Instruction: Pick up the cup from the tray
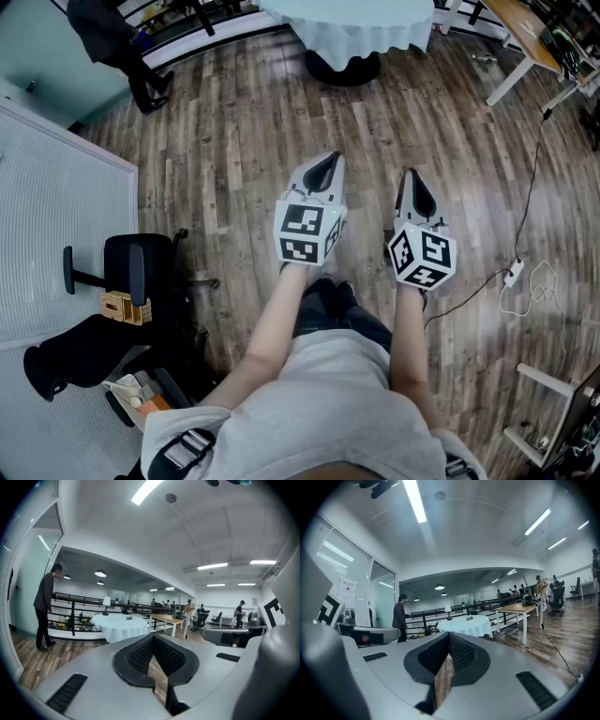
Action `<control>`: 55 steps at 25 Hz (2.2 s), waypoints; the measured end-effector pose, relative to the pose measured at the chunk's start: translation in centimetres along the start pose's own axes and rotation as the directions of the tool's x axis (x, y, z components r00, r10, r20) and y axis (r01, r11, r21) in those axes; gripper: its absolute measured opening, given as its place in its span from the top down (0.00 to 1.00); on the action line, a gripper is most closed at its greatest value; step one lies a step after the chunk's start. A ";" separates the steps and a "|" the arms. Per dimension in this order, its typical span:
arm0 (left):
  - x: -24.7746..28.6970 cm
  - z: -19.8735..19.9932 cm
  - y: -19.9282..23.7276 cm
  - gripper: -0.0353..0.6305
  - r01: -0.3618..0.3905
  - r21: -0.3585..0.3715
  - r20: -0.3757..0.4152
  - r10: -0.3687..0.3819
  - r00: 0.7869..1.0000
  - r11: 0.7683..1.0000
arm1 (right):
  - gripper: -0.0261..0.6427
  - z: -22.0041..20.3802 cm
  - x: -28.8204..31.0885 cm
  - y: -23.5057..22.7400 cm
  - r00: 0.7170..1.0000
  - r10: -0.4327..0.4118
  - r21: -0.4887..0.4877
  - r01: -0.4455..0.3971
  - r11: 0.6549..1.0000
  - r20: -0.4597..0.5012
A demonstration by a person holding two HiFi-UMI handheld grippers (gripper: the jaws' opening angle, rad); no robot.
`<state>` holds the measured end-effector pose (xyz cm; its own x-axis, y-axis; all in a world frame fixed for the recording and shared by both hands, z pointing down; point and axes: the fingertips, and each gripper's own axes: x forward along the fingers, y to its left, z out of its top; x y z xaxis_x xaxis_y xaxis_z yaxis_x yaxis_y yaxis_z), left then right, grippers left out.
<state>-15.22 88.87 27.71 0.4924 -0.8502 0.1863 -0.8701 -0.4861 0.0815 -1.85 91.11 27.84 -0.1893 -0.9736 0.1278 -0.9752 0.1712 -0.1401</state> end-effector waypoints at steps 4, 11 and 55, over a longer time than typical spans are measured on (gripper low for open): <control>-0.1 0.1 0.3 0.94 -0.003 -0.001 0.002 0.003 1.000 1.000 | 0.95 0.0 0.1 0.2 1.000 0.002 0.002 -0.002 1.000 -0.002; 0.1 -0.1 0.3 0.94 -0.006 -0.007 -0.001 0.006 1.000 1.000 | 0.95 -0.1 0.3 0.1 1.000 0.006 0.016 -0.006 1.000 0.006; 23.3 4.7 15.4 0.94 -0.040 -0.036 -0.005 0.040 0.999 0.999 | 0.95 3.1 26.9 -5.3 1.000 -0.013 0.006 0.013 1.000 -0.017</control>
<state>-17.04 60.67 28.71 0.4571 -0.8679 0.1946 -0.8894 -0.4440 0.1091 -1.40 63.52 28.94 -0.1787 -0.9729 0.1466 -0.9769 0.1577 -0.1444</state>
